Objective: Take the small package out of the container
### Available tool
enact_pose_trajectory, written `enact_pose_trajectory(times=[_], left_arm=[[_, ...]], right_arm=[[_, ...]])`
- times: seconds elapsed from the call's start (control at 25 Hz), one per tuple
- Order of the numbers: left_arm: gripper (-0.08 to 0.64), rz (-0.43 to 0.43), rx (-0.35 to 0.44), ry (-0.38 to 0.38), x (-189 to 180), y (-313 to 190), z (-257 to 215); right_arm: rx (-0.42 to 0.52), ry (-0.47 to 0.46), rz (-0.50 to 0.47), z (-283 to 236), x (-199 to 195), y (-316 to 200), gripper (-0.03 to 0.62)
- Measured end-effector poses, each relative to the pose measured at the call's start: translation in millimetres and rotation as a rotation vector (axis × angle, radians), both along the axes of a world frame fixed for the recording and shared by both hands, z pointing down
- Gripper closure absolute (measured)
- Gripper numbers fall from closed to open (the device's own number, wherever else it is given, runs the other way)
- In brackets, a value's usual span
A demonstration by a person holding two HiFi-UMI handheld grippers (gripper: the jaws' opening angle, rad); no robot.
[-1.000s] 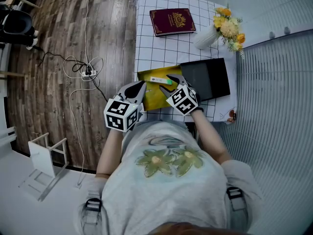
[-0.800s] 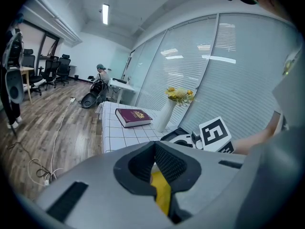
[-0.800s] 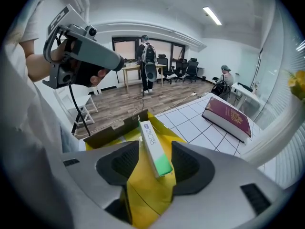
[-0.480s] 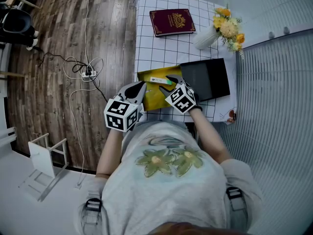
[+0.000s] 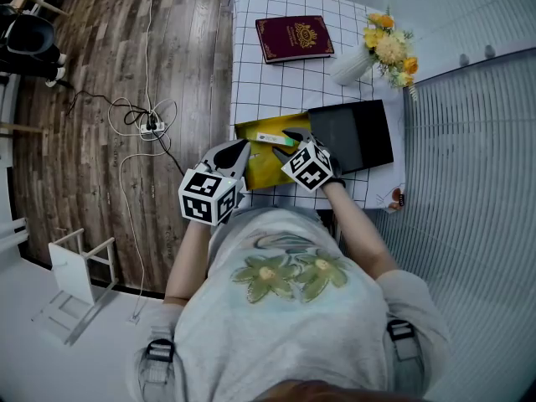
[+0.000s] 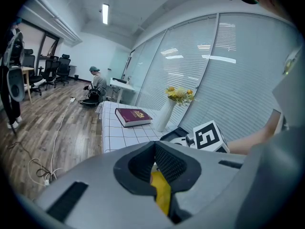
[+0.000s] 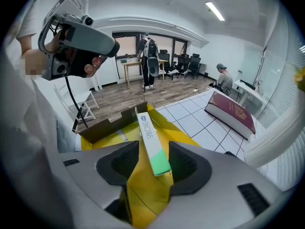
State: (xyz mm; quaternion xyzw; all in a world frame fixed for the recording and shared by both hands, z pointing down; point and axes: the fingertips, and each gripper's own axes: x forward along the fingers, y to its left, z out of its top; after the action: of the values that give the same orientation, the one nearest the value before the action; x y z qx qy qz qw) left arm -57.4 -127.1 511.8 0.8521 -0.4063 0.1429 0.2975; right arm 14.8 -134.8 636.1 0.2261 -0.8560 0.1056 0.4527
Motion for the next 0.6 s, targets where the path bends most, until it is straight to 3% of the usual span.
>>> enact_pose_trajectory(times=[0.24,0.6], left_arm=[[0.552,0.003,-0.003,-0.004,0,0,2],[0.552,0.005,-0.007,-0.007,0,-1,3]], right_arm=[[-0.012,0.014,-0.008,8,-1,3,0.408],[-0.004,0.004,0.009,11,-2,7,0.482]])
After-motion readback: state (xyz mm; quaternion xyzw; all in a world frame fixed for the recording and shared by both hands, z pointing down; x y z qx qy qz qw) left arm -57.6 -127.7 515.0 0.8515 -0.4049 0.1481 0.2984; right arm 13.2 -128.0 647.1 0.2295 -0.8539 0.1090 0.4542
